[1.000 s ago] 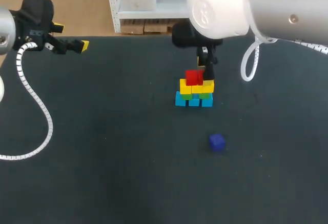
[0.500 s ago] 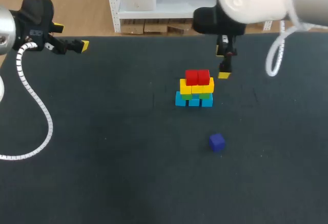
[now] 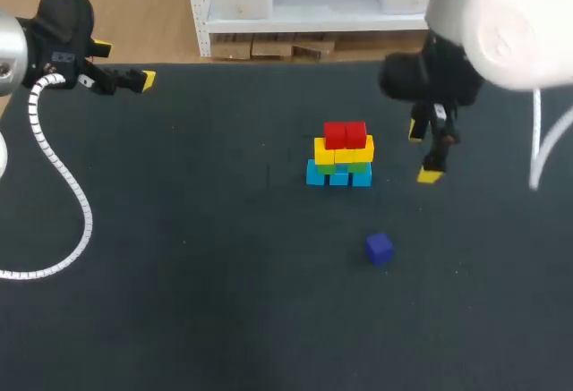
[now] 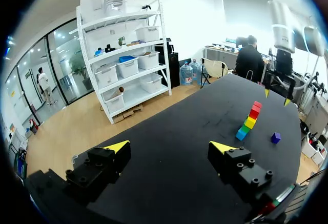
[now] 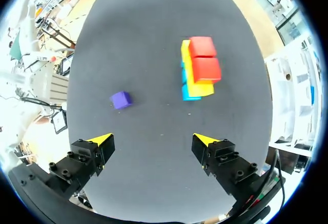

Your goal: Place the blue cubes, place green cubes on the blue cubes, place the yellow cubes on the green cubes, then place the red cubes on the yellow cubes, and place purple cube on the red cubes.

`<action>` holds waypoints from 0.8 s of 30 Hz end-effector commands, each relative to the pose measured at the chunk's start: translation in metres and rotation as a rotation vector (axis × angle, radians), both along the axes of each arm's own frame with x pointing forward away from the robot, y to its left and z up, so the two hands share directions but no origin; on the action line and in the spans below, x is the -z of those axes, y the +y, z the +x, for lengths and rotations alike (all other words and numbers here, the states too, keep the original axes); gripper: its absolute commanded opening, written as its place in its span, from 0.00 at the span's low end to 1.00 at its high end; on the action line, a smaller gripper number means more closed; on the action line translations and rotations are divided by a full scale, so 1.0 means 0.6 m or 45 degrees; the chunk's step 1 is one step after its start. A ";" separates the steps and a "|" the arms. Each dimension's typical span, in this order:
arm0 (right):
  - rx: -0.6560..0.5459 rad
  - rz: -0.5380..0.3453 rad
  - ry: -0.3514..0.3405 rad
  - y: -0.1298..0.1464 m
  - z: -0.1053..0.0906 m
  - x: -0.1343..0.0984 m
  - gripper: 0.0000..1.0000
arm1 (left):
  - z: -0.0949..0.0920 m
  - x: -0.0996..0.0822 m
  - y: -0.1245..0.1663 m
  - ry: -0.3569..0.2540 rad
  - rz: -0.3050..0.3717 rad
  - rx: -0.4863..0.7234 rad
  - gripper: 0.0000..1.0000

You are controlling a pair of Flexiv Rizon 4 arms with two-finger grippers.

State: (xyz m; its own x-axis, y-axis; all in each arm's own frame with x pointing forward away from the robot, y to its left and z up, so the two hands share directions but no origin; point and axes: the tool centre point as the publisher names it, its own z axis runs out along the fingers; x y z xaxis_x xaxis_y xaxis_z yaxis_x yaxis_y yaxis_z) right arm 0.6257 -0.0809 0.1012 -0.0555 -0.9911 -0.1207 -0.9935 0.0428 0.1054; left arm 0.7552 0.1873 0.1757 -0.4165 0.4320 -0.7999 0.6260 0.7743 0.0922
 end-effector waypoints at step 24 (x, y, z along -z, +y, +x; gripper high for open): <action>-0.197 0.024 -0.258 0.064 -0.100 0.099 1.00 | -0.001 0.002 0.003 -0.007 -0.008 0.007 1.00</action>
